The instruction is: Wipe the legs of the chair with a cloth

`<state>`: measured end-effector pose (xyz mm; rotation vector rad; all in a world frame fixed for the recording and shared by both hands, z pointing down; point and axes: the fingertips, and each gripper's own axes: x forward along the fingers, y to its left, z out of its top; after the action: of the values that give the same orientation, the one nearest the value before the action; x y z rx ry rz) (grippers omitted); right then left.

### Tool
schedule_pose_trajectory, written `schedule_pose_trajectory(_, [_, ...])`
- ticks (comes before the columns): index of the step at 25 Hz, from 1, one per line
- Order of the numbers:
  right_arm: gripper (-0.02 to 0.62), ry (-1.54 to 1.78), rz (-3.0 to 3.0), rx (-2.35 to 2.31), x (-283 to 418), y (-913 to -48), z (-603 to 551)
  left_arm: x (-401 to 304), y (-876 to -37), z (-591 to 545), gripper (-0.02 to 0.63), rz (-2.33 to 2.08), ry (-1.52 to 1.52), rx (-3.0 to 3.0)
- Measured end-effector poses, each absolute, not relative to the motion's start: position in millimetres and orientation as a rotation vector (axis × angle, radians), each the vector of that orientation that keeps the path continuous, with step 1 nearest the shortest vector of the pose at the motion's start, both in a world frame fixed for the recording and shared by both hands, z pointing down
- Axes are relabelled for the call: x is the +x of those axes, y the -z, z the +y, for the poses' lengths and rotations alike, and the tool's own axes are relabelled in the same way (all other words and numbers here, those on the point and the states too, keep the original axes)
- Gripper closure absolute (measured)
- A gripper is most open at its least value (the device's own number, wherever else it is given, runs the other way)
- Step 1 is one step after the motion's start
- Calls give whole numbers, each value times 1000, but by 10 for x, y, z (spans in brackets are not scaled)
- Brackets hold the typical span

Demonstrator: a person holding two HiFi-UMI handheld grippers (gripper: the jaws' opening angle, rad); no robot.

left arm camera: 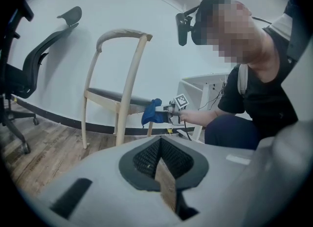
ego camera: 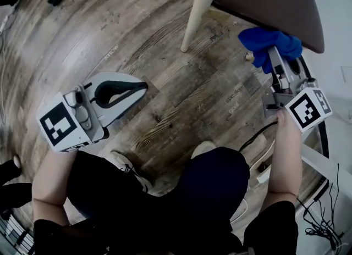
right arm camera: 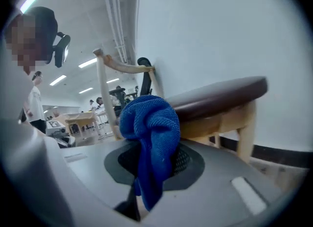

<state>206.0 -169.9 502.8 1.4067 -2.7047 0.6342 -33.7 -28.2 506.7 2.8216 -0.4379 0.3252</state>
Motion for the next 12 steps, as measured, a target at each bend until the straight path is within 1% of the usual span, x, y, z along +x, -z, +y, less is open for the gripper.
schedule_pose_trajectory(3, [517, -615, -2598, 1592, 2703, -5042, -1737, -271, -5102, -295, 604, -427, -336, 2822])
schedule_pose_trajectory(7, [517, -695, -2512, 1796, 3403, -5105, -1791, -189, -5153, -320, 604, -417, -353, 2814])
schedule_pose_trajectory(9, [517, -730, -2493, 1833, 3562, -5151, -1810, -149, -5171, -329, 604, -410, -358, 2813])
schedule_pose_trajectory(12, [517, -744, -2487, 1828, 3582, -5227, -1830, -111, -5198, -336, 604, -407, -372, 2810])
